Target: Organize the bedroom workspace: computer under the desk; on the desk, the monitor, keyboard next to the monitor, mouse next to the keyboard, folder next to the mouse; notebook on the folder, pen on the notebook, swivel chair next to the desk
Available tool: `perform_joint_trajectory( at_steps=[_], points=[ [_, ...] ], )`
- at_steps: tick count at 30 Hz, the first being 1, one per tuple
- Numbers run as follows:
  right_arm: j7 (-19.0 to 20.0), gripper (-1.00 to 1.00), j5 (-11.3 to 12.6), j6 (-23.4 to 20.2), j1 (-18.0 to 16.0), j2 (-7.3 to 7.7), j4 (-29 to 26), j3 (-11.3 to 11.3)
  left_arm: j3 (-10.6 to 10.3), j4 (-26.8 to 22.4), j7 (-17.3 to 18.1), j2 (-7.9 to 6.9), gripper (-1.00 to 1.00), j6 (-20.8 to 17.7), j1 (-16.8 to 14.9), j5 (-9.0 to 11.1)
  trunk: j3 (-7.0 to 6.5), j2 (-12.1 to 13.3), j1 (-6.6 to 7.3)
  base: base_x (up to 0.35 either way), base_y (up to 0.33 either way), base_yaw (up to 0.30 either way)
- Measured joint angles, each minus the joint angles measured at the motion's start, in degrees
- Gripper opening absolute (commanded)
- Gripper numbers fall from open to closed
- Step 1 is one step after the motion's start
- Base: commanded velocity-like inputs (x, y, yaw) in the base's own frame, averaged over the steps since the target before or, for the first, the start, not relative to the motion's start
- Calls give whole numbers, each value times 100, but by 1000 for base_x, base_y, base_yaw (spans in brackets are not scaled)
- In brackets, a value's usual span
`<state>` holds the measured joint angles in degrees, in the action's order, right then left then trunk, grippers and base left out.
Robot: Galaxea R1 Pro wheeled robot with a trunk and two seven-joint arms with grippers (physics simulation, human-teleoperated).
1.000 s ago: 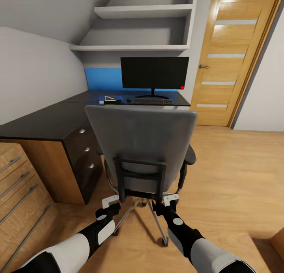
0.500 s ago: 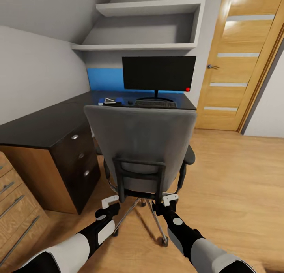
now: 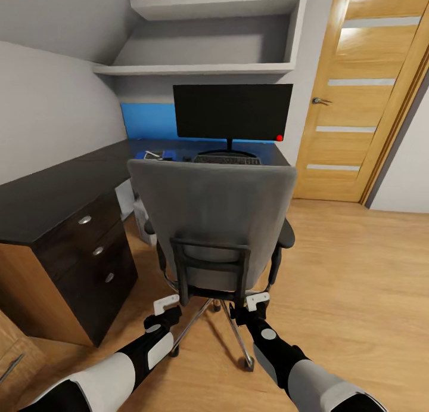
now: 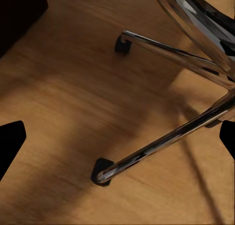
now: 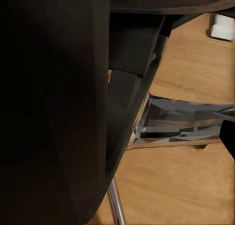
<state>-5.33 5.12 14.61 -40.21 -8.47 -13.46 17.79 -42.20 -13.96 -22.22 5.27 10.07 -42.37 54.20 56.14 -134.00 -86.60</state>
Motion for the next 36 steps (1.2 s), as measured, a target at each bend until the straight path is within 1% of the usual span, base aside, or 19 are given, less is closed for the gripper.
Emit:
perform_joint_trajectory(
  at_steps=[7, 36],
  points=[
    [-13, 100, 12, 1, 2, 2, 3, -21, -9, -3, 15, 1, 100, -2, -1, -11, 0, 0, 0, 314, -81, 0],
    [-12, 100, 9, -8, 3, 3, -3, -35, -6, -5, 17, -8, 100, -10, -2, -20, 0, 0, 0, 326, -1, 0]
  ],
)
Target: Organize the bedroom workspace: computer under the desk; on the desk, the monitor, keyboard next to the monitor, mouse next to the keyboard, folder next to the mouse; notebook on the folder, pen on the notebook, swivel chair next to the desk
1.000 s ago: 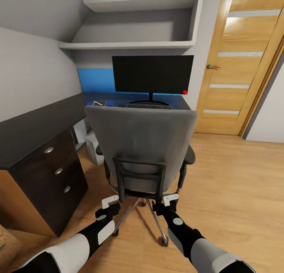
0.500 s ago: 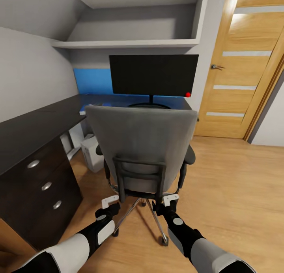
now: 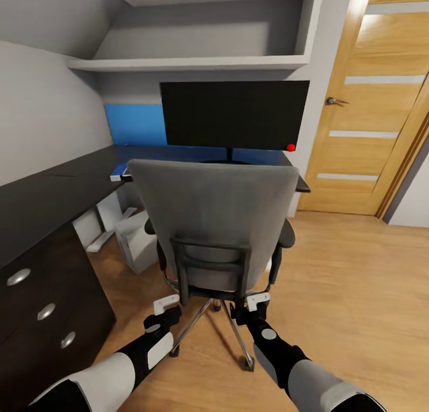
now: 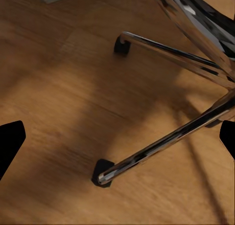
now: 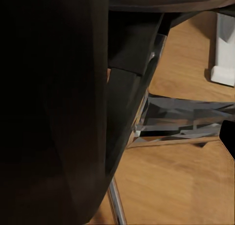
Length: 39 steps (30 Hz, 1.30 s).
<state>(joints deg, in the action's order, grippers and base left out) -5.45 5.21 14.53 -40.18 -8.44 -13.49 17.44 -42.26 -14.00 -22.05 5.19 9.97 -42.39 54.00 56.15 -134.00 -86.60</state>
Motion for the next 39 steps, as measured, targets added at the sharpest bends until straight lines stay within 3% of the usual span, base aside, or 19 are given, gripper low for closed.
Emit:
perform_joint_trajectory(
  at_steps=[30, 39],
  points=[
    [4, 100, 2, 7, -1, 1, 7, -1, -2, 0, 0, 0, 100, 0, 0, -8, 0, 0, 0, 326, 0, 0],
    [2, 100, 4, -10, -3, -1, 1, 13, -5, -4, 8, 1, 100, -11, -2, -41, -1, 0, -3, 97, 0, 0]
  ],
)
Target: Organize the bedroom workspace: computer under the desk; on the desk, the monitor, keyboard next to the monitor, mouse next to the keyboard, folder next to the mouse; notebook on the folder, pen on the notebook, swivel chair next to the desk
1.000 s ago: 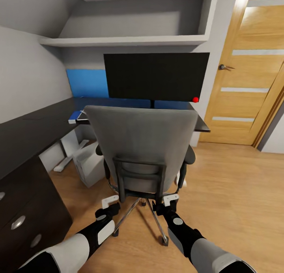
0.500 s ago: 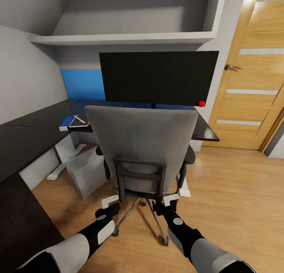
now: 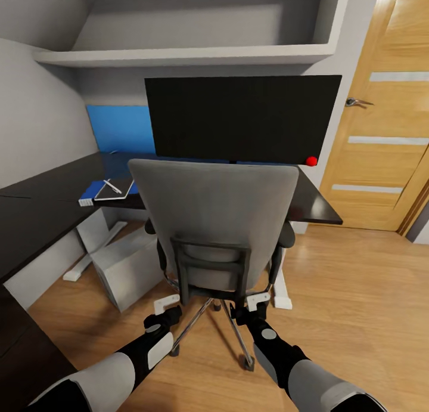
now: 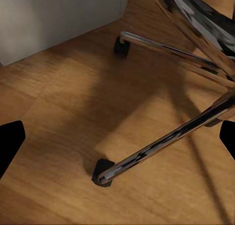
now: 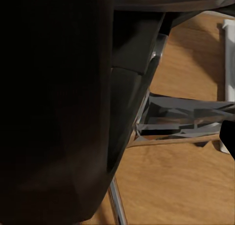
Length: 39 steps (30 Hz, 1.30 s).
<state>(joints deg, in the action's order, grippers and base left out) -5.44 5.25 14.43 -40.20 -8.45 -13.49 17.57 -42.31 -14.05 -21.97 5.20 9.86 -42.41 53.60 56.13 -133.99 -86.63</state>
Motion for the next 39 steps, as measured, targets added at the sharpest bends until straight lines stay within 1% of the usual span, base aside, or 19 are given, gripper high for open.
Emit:
perform_joint_trajectory(
  at_steps=[5, 23, 39],
  points=[
    [0, 100, 0, 9, 0, 0, 1, -3, 0, 0, 0, 0, 100, 0, 0, 0, 0, 0, -2, -149, 0, 0],
    [0, 100, 0, 12, 0, 0, 5, -4, 0, 0, -7, 0, 100, -6, 0, -2, 0, 0, -4, -331, 0, 0],
    [0, 100, -4, 12, 0, 0, 6, -4, 8, 0, -8, -5, 100, -3, 0, -2, -287, 640, 347, -337, 0, 0]
  ],
)
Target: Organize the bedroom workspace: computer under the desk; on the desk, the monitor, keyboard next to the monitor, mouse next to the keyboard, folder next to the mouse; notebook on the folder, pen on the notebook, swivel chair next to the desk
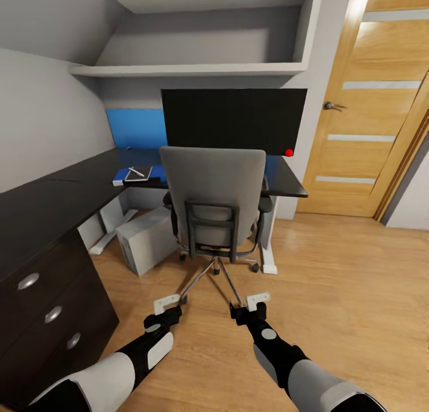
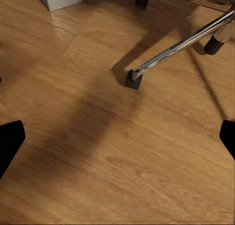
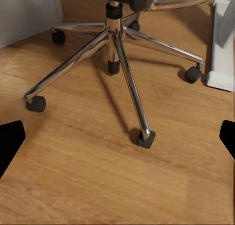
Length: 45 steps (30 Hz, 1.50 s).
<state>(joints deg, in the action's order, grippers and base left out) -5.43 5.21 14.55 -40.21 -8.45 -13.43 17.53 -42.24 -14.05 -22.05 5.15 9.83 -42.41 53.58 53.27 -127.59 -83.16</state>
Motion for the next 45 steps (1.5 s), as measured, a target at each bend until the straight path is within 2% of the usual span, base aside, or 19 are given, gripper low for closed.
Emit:
perform_joint_trajectory(
  at_steps=[45],
  points=[
    [0, 100, -4, 0, 0, 9, 0, -2, 15, -16, -3, -4, 100, 3, 0, 27, -808, 1805, 989, -332, 0, 0]
  ],
)
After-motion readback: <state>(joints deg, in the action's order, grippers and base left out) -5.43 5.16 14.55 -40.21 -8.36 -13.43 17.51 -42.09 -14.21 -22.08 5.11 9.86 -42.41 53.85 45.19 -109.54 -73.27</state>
